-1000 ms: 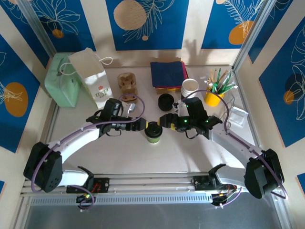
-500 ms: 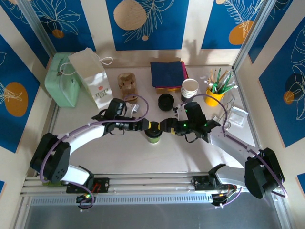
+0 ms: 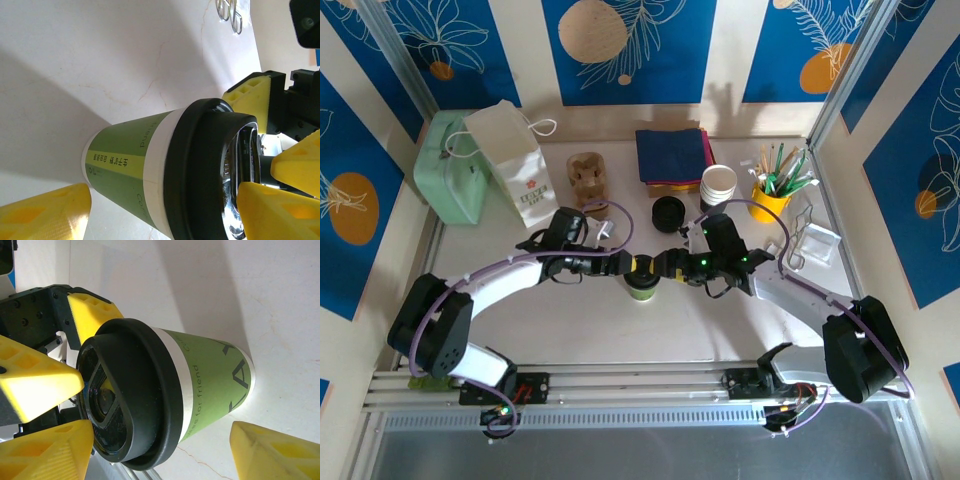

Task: Pack the takeout coffee

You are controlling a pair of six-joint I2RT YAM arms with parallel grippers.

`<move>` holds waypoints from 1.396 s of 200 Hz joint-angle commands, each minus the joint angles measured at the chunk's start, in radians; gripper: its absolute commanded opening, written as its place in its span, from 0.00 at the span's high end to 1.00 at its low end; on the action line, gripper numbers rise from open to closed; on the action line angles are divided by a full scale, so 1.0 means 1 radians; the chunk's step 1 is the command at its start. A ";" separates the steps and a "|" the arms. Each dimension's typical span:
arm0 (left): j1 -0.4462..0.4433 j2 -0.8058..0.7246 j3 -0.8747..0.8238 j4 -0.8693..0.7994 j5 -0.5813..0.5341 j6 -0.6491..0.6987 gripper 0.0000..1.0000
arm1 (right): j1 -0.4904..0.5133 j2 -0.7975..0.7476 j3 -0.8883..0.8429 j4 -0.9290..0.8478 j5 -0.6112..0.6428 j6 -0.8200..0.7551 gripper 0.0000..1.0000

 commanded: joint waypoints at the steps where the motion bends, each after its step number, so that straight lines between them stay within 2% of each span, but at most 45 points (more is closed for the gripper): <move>1: -0.005 0.016 0.011 -0.006 0.010 0.023 0.24 | 0.007 0.004 0.016 0.005 -0.010 -0.013 0.28; 102: -0.002 0.012 -0.005 -0.019 -0.014 0.027 0.26 | 0.007 0.052 0.027 -0.034 0.027 -0.028 0.31; 196: 0.005 0.026 -0.007 -0.050 -0.041 0.042 0.32 | 0.007 0.087 0.017 -0.035 0.031 -0.009 0.32; 246: 0.005 0.056 -0.010 -0.120 -0.118 0.080 0.35 | -0.011 0.107 0.011 -0.070 0.049 0.009 0.32; 279: 0.005 0.058 -0.048 -0.100 -0.134 0.080 0.35 | -0.023 0.104 -0.023 -0.063 0.054 0.037 0.32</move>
